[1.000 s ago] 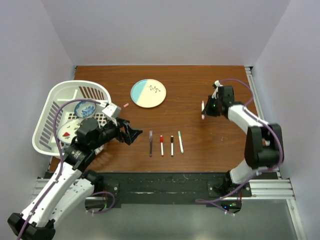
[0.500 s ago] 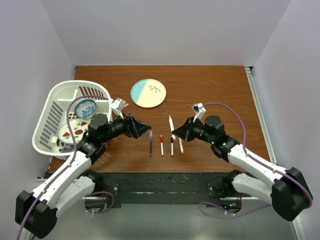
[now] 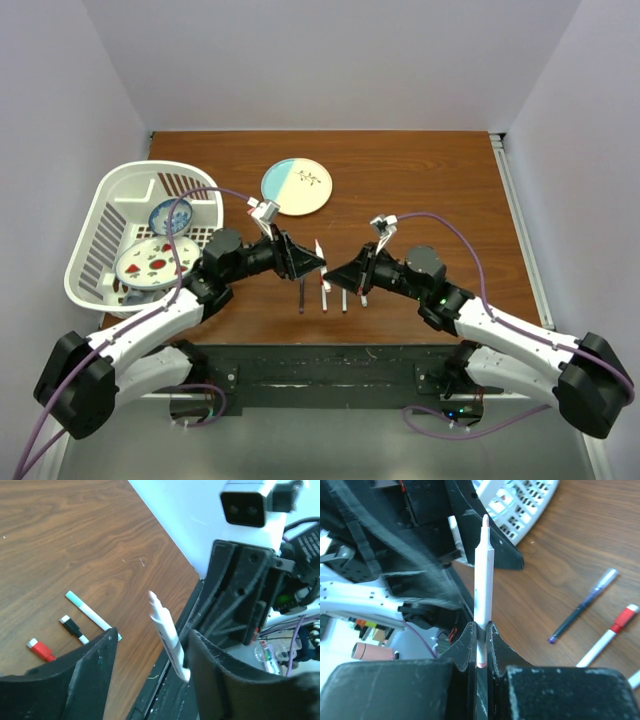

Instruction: Insert the pens into the pen caps

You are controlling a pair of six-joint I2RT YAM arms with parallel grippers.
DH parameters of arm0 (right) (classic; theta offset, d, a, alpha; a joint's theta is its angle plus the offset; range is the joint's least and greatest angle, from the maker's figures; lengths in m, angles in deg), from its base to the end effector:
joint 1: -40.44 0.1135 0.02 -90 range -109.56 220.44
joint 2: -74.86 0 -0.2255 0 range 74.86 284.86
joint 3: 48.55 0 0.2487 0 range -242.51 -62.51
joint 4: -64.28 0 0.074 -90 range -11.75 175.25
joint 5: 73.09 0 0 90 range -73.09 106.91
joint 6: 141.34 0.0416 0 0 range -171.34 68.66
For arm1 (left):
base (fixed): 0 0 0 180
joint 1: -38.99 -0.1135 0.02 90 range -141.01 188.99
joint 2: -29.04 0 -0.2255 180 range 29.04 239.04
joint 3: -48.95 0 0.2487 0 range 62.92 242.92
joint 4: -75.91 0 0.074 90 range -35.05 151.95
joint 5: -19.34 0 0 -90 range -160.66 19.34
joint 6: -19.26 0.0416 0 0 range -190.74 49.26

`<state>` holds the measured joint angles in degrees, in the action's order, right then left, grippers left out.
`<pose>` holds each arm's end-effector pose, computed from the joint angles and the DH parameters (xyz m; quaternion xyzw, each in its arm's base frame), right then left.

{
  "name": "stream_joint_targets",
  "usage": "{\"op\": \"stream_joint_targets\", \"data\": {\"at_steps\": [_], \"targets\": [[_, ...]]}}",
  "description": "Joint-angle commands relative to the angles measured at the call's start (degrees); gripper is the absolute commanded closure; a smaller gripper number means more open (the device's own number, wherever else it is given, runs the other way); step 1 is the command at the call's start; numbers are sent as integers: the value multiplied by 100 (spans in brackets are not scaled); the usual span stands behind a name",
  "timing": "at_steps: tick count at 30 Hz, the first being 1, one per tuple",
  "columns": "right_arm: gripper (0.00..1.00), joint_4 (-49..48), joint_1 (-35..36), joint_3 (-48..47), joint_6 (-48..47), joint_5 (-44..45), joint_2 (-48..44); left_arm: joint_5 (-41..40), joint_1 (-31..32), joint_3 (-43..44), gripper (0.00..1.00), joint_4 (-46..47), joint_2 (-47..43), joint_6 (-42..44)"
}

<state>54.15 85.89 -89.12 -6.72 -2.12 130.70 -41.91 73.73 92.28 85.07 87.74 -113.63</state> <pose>0.1630 0.1849 0.2244 -0.1168 0.7271 0.5570 0.3839 0.1961 -0.1603 0.2283 0.1141 0.7310 -0.5495 0.3882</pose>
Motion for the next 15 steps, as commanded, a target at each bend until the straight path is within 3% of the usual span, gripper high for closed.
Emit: {"op": "stream_joint_targets", "data": {"at_steps": [1, 4, 7, 8, 15], "targets": [[100, -464, 165, 112, 134, 92, -134, -63, 41, 289, 48, 545, 212, -26], [100, -438, 210, 104, 108, 83, -178, 95, 50, 272, 61, 746, 282, -96], [100, -350, 236, 33, 29, 4, -169, 288, 50, 166, 84, 1071, 256, -237], [100, -350, 236, 33, 38, -13, -161, 341, 42, 149, 98, 1142, 248, -280], [65, -734, 280, 94, 161, -452, 50, 666, 50, -27, 100, 1503, 90, -509]]}}
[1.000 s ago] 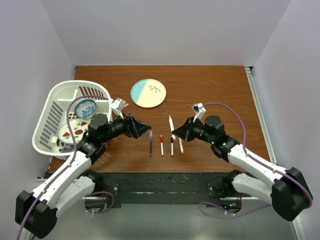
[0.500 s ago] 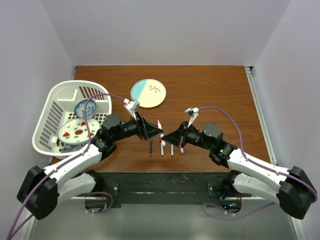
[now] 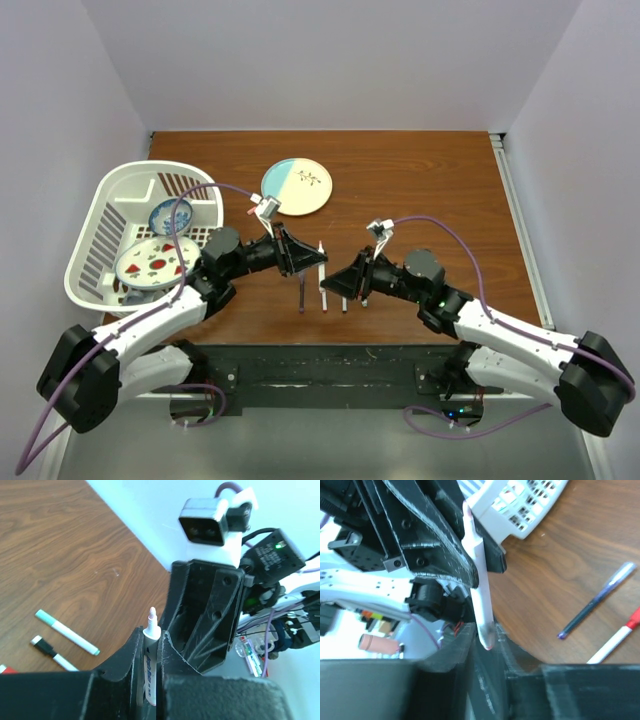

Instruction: Insert the pens into the pen caps

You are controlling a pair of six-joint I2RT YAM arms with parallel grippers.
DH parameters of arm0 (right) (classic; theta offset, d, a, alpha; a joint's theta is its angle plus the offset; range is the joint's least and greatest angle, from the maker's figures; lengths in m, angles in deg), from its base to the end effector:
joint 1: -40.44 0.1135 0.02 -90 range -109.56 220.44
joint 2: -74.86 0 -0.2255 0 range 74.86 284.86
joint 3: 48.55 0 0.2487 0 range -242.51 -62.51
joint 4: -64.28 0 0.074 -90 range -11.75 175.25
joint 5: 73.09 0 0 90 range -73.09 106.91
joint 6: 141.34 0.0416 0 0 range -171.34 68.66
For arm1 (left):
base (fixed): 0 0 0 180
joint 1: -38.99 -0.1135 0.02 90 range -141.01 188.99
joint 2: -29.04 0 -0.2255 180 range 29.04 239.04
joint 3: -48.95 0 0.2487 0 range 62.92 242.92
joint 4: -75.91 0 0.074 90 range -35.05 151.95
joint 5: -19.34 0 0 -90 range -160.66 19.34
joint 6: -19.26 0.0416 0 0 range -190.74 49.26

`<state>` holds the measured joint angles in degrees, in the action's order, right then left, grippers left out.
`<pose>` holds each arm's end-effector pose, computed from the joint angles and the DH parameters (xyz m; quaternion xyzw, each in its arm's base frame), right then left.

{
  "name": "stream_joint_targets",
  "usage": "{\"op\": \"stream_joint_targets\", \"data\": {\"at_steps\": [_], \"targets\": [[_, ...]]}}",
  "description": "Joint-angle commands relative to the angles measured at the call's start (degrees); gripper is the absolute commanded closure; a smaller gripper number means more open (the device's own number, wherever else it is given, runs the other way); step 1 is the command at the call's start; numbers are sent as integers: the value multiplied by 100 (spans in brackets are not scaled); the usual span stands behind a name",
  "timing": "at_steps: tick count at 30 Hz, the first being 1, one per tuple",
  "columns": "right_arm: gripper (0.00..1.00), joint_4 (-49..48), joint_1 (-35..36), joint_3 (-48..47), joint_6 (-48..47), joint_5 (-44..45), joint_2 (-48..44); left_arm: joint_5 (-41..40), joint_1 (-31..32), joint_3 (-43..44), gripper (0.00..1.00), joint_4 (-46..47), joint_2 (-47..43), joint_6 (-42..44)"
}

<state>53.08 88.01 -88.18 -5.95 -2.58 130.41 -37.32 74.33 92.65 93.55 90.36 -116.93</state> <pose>0.1547 0.1898 0.2219 -0.1284 0.7227 0.5699 0.3694 0.1969 -0.1676 0.2361 0.1379 0.6934 -0.5960 0.3807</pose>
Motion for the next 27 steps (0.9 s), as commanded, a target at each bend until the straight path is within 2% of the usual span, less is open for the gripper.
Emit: {"op": "stream_joint_targets", "data": {"at_steps": [1, 2, 5, 13, 17, 21, 27], "targets": [[63, -743, 94, 27, 163, -529, 114, 199, -9, -73, 100, 733, -234, -205], [60, -857, 121, 71, 198, -582, 192, 208, -9, -99, 100, 769, -261, -258], [58, -1174, 165, 115, 234, -662, 333, 269, -9, -143, 100, 927, -305, -407], [71, -2053, 235, 308, 471, -732, 571, 463, -9, -310, 100, 1472, -305, -856], [71, -2562, 253, 449, 585, -741, 580, 524, -9, -276, 100, 1438, -287, -918], [69, -2537, 261, 440, 568, -758, 588, 577, -9, -275, 100, 1358, -270, -935], [71, -2642, 296, 423, 568, -829, 703, 691, -9, -196, 100, 1244, -208, -935]]}}
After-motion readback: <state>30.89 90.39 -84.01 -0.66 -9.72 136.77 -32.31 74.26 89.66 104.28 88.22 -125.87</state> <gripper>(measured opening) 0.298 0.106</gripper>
